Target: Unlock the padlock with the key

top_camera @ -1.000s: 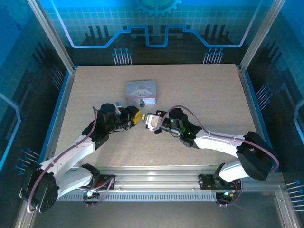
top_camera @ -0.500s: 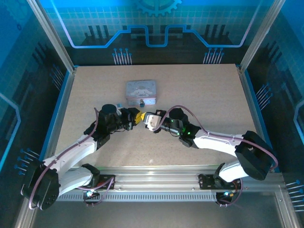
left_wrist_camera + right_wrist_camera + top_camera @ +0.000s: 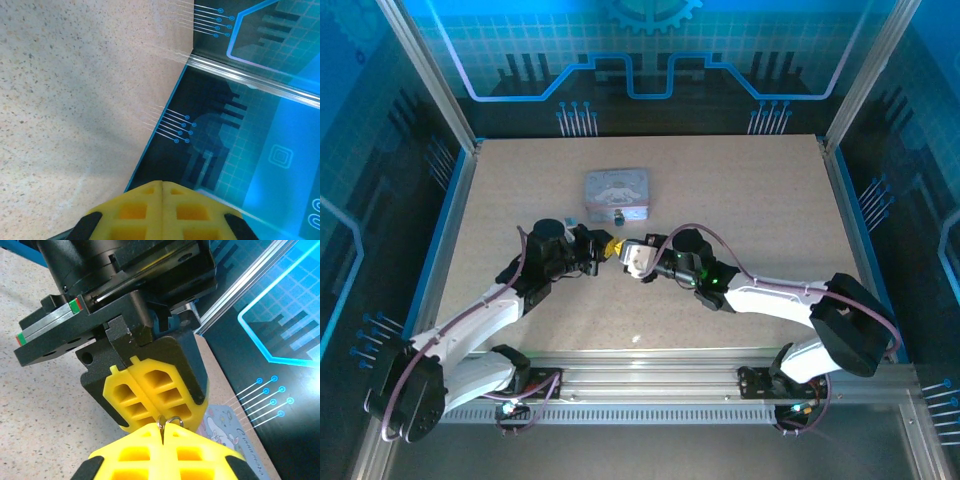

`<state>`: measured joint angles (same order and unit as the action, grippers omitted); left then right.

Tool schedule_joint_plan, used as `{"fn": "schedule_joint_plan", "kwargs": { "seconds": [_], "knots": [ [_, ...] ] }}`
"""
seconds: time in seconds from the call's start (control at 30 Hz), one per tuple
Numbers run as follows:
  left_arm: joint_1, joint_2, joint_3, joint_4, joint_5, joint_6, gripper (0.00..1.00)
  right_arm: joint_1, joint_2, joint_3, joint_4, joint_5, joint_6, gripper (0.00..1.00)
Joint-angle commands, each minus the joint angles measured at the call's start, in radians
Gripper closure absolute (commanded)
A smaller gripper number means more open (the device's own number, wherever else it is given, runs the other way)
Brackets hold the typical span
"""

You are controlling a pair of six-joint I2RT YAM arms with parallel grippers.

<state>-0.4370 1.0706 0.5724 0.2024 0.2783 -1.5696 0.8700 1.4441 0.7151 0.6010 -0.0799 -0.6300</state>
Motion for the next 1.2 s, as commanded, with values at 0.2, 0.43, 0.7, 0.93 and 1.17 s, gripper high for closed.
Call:
{"fn": "schedule_joint_plan", "kwargs": {
  "seconds": [0.2,0.43,0.7,0.93,1.17],
  "knots": [
    [0.025,-0.08,0.132,-0.121,-0.045,0.573,1.0,-0.052,-0.156,0.074,-0.322,-0.153,0.219,0.49],
    [0.03,-0.142,0.065,0.094,0.034,0.95,1.0,-0.23,-0.3,0.096,-0.487,-0.364,0.672,0.45],
    [0.029,-0.141,-0.019,0.399,0.231,1.132,1.0,-0.249,-0.235,0.129,-0.417,-0.492,0.972,0.49],
    [0.03,-0.058,-0.041,0.603,0.371,1.119,1.0,-0.235,-0.133,0.159,-0.281,-0.591,1.101,0.54],
    [0.03,-0.014,-0.037,0.628,0.399,1.127,1.0,-0.212,-0.144,0.192,-0.286,-0.617,1.076,0.57]
  ]
}}
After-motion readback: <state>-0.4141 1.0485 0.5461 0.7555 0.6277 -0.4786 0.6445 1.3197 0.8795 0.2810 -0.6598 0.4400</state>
